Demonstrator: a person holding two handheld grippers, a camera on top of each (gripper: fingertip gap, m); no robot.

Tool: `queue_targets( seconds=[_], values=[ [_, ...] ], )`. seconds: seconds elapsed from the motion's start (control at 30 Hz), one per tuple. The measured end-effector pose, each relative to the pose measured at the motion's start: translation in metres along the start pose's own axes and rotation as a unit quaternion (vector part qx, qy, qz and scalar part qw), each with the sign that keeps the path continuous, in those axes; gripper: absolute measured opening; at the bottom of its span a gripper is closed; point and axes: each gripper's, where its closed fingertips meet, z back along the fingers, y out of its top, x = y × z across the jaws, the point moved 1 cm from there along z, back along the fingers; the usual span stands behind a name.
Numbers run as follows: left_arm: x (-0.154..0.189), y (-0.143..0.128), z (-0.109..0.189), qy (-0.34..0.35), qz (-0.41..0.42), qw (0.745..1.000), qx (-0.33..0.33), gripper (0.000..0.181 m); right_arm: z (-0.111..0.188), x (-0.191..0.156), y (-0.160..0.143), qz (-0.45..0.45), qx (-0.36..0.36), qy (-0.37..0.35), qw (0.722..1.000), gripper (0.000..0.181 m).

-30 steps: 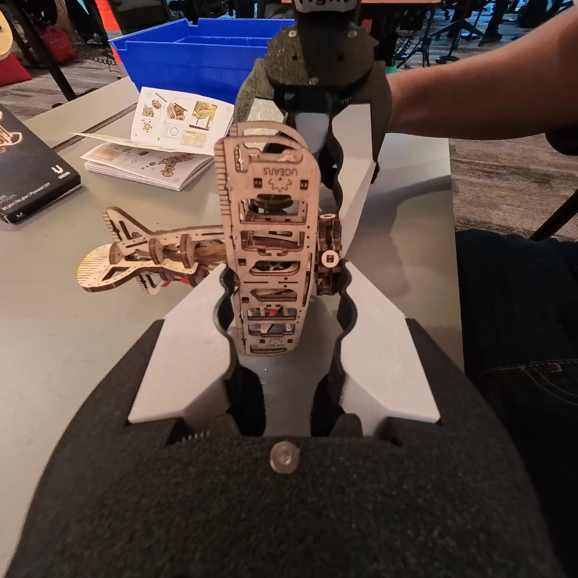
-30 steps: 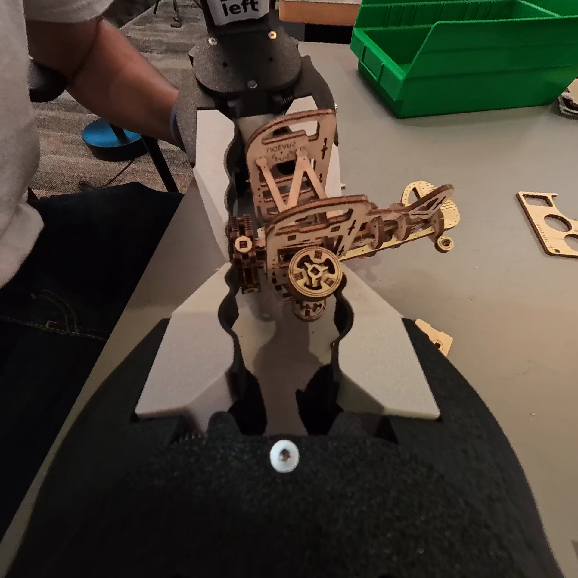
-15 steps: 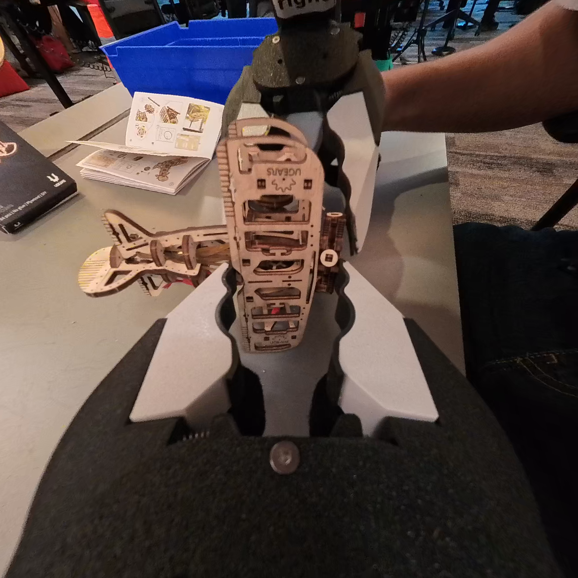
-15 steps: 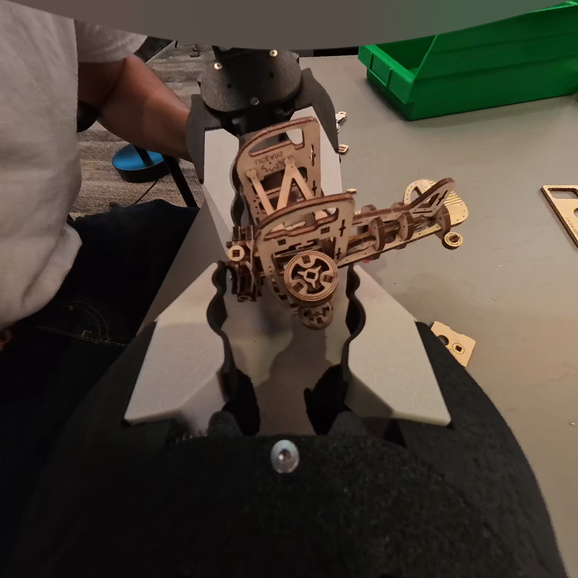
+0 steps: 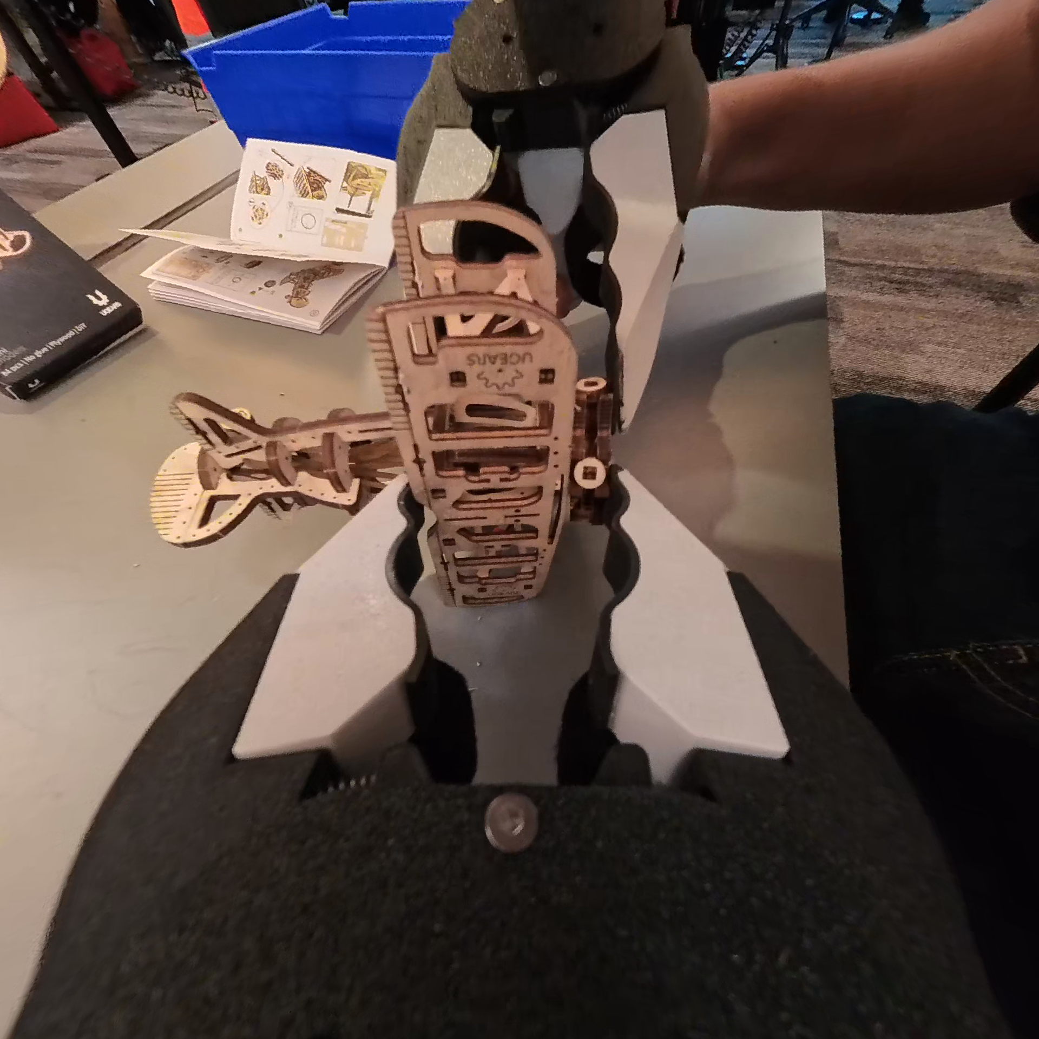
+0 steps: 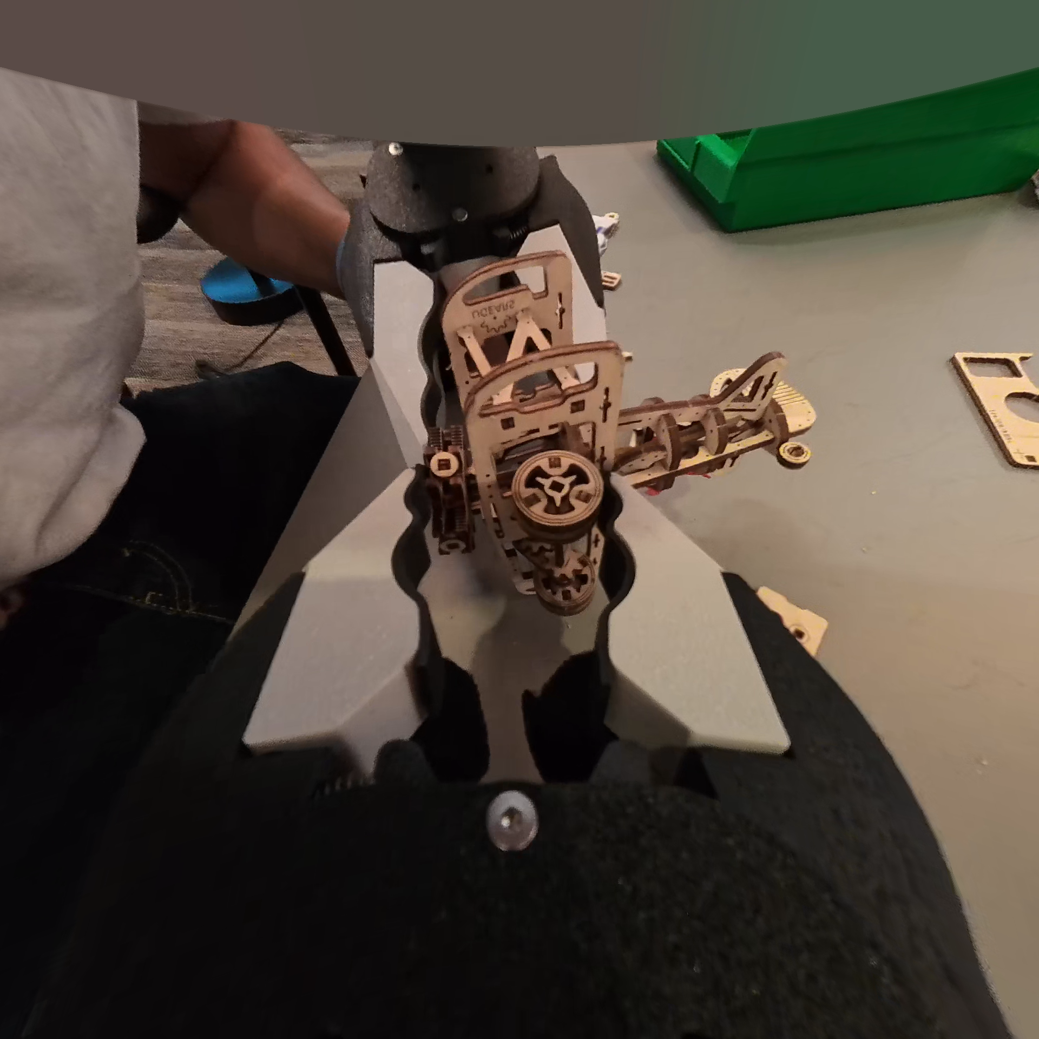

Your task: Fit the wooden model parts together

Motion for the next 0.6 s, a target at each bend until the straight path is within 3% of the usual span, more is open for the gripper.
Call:
queue_targets(
  seconds=[0.6],
  values=[
    [-0.0005,0.0000,0.0001,-0.003,0.009,1.000,0.000,0.061,0.0001,0.0004,-0.0005,0.003,0.024,0.000,1.000,0.056]
  ],
)
